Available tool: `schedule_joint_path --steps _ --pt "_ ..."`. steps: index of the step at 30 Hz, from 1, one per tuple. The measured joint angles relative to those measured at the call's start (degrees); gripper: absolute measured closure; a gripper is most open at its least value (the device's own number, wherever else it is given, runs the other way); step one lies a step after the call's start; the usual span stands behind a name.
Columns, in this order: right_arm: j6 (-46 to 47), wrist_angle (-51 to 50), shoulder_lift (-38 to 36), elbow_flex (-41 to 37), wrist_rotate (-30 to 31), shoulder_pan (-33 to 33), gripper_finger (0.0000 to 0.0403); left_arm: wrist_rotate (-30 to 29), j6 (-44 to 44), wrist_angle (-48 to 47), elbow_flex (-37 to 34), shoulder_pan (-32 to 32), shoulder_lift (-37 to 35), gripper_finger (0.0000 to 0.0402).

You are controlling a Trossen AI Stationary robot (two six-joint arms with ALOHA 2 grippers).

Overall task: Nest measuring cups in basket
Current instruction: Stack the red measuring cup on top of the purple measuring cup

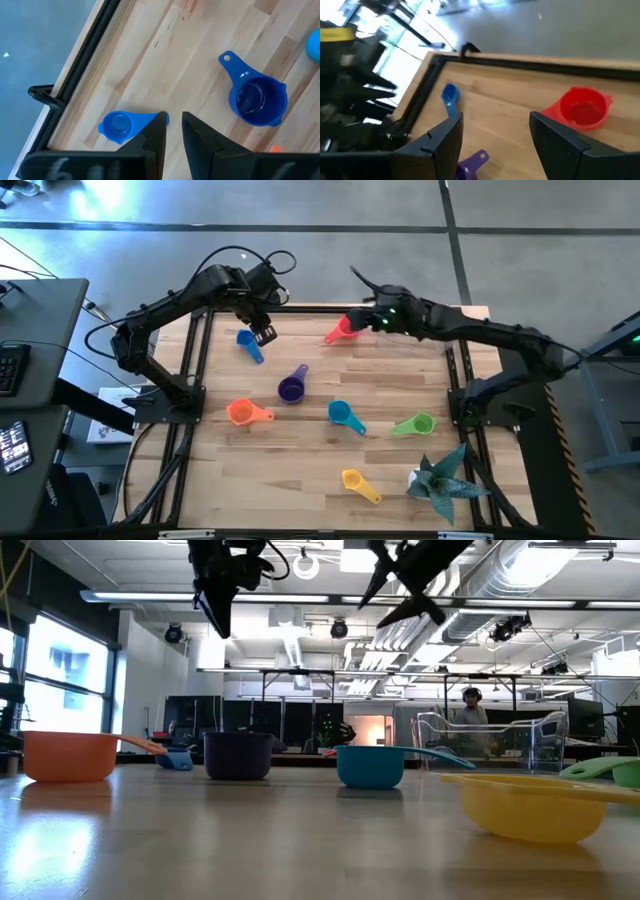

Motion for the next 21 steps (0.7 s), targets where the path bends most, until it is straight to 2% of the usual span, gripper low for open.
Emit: schedule_joint_path --steps 3,12,16,21 --pt "-0.5 -0.4 3.7 1.4 -3.1 -1.4 0.0182 0.0 0.0 0.0 0.0 0.0 0.0 0.0353" --pt "-14.2 -0.4 13.8 4.2 -16.6 -5.8 0.0182 0.0 -0.1 0.0 0.0 0.0 0.0 0.0353" --pt "-17.4 -1.2 17.2 5.4 -19.4 -7.3 0.0182 0.0 -0.2 0.0 0.0 0.0 0.0 0.0353" --pt "-27.6 -2.2 19.3 5.9 -22.2 -8.5 0.0182 0.0 -1.1 0.1 0.0 0.0 0.0 0.0353"
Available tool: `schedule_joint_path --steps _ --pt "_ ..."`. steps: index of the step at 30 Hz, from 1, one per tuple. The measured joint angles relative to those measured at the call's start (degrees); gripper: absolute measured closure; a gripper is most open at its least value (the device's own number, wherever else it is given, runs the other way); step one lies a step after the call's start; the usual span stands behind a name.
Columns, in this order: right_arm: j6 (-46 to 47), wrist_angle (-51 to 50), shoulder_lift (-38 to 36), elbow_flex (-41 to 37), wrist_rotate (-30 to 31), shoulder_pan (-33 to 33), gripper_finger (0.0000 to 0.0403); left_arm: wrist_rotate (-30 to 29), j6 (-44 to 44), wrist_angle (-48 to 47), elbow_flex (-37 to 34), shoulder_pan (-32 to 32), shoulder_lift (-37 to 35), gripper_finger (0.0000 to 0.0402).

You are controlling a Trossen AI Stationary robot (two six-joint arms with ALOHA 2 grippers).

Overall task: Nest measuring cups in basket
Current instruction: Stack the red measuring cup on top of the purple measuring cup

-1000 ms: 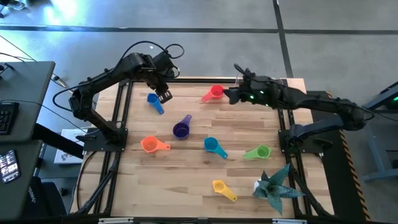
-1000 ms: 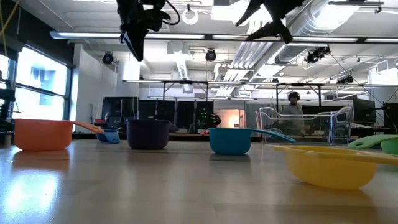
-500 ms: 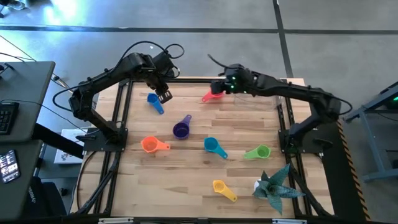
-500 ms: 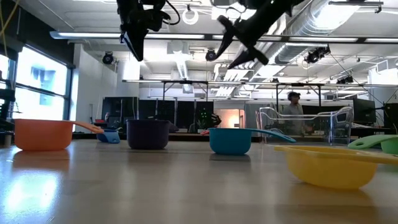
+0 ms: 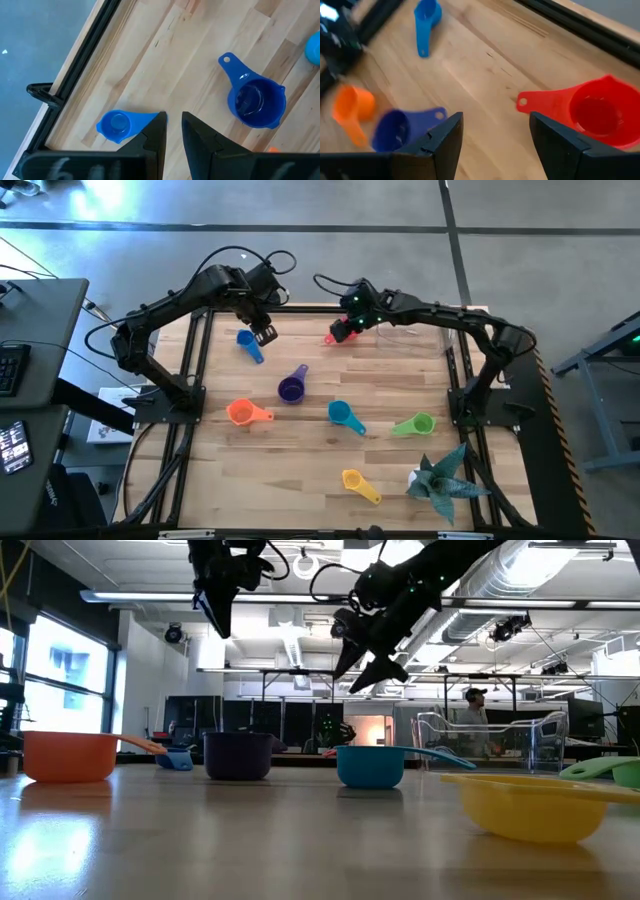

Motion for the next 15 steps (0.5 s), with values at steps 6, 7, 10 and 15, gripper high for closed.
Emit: schedule_joint_path --steps 6,7,10,15 --pt "-17.0 -2.3 0.5 0.0 2.7 -0.6 0.0182 0.0 -1.1 0.2 0.0 0.0 0.0 0.0353" --pt "-19.4 -2.2 0.5 -0.1 3.6 -0.6 0.0182 0.0 -1.5 0.2 0.0 0.0 0.0 0.0353" --pt "-24.6 -2.5 0.5 -0.4 5.7 -0.6 0.0182 0.0 -1.5 0.2 0.0 0.0 0.0 0.0353" --pt "-30.1 -3.3 1.7 -0.5 7.0 -0.6 0.0182 0.0 -1.5 0.2 0.0 0.0 0.0 0.0353"
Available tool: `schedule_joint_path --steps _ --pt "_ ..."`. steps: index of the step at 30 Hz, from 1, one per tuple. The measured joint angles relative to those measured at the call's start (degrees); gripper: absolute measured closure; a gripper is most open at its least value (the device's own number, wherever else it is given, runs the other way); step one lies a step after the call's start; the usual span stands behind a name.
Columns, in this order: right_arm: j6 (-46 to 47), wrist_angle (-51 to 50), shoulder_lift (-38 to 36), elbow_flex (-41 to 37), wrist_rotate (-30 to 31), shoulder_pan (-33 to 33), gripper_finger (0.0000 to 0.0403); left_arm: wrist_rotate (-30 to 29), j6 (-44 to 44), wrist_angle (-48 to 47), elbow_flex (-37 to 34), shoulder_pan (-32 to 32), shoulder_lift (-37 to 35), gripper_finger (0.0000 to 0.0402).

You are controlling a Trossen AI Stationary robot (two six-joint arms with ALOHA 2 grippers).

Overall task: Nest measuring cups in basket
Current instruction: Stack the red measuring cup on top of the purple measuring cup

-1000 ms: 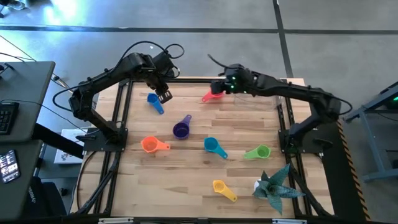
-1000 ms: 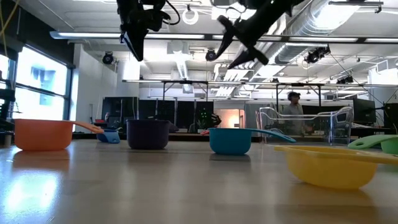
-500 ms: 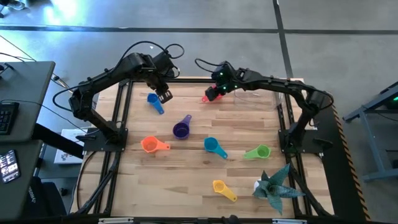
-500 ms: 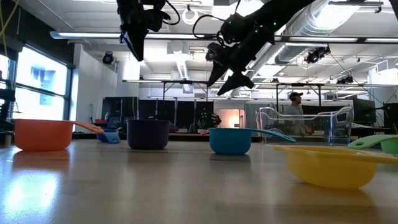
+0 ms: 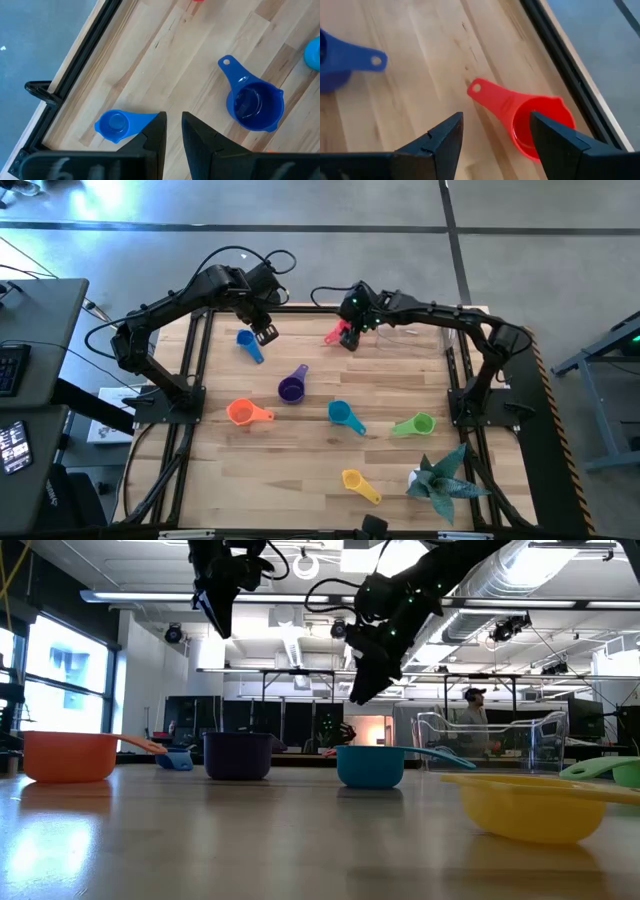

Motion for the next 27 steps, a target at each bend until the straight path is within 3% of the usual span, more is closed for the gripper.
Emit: schedule_joint_path --steps 17,27 --pt "-12.6 -1.5 5.5 0.0 4.1 0.2 0.0182 0.0 -0.4 0.0 0.0 0.0 0.0 0.0353" --pt "-13.6 -1.3 9.4 0.0 8.0 0.2 0.0182 0.0 -0.4 0.0 0.0 0.0 0.0 0.0353"
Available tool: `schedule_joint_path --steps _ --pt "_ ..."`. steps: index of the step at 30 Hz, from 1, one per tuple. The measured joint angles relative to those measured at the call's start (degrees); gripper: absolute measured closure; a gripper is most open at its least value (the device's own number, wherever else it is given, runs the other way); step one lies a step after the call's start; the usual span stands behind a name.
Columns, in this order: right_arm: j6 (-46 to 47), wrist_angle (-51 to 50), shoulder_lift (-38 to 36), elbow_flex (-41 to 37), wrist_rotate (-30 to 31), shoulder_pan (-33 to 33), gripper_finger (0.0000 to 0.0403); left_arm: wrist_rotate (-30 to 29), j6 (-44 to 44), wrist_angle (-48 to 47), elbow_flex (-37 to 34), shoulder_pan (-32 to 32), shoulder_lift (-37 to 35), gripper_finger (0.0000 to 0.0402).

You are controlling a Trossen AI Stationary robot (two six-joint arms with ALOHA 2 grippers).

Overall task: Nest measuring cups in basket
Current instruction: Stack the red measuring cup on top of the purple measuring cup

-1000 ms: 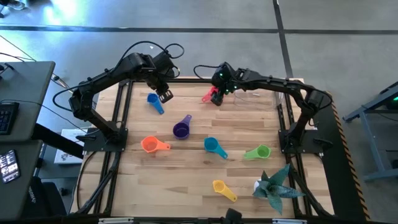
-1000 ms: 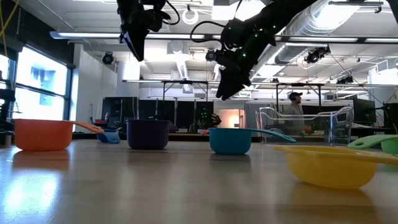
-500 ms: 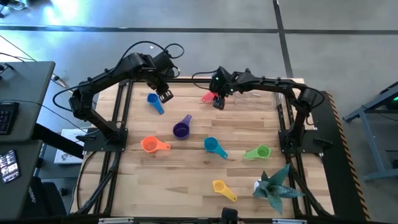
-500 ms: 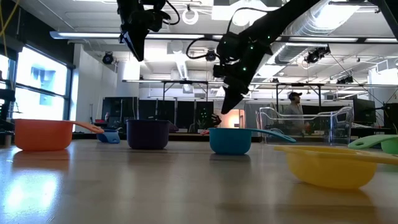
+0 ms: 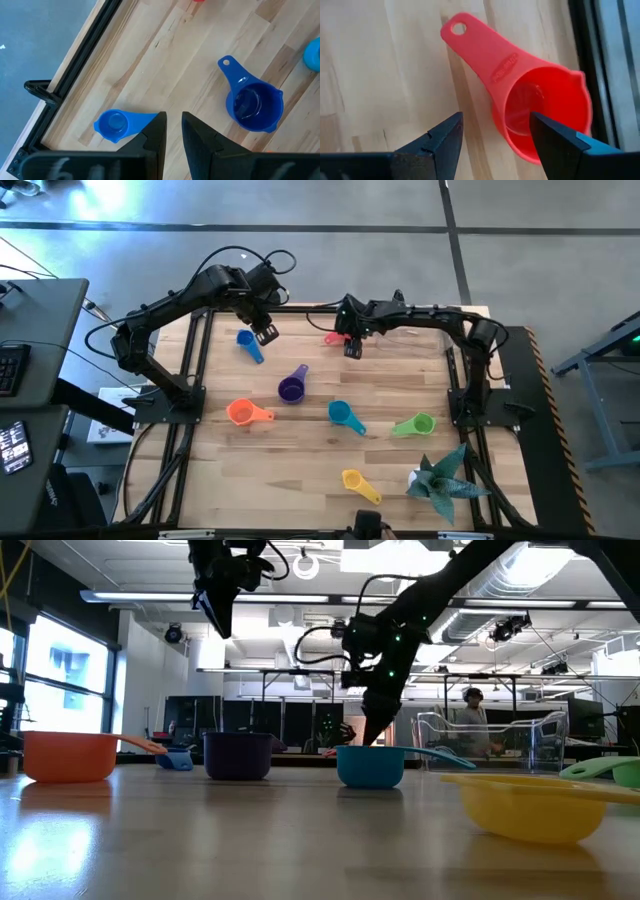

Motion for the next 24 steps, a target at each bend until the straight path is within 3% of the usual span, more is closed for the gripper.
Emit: schedule_joint_path --steps 13,24 --pt "2.0 -0.3 2.9 0.0 3.0 0.2 0.0191 0.0 -0.2 0.0 0.0 0.0 0.0 0.0353" --pt "6.7 -0.8 2.9 0.0 2.4 1.6 0.0316 0.0 -0.1 0.0 0.0 0.0 0.0 0.0353"
